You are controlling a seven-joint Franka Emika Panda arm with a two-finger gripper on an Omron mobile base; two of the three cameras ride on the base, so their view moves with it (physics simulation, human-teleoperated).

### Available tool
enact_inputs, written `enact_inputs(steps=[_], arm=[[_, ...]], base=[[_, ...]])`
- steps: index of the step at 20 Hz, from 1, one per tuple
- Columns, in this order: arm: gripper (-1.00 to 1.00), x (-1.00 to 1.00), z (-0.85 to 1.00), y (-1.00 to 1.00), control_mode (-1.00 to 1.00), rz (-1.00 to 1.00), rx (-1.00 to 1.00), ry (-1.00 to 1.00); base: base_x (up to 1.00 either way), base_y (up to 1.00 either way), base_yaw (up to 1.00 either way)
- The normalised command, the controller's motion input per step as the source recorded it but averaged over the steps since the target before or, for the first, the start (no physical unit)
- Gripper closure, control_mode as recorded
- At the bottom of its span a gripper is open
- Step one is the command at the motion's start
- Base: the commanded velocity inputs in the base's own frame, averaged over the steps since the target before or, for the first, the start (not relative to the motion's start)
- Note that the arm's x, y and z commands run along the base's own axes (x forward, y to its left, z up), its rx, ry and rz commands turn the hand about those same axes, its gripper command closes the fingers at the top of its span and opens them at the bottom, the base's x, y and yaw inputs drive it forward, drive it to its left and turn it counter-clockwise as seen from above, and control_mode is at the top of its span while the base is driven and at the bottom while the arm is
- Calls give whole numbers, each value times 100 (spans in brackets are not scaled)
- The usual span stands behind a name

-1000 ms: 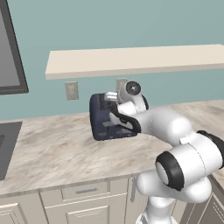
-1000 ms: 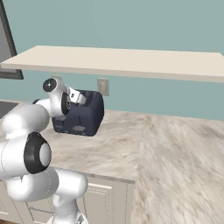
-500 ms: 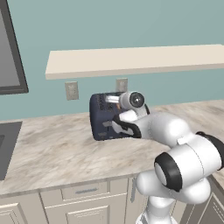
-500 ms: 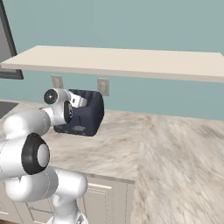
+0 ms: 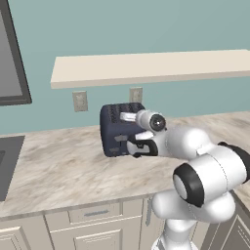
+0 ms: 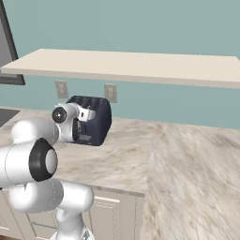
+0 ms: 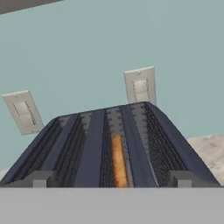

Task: Start the toaster. Once the lever pops up, take the bread to the plate on the dining counter.

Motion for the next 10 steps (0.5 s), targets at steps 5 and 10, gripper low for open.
enact_inputs(steps=[5,10], arm=[[-100,0,-1,-1,-100,1,0,-1],[-100,0,0,0,-100,0,0,0]], base=[[0,0,0],[0,0,0]])
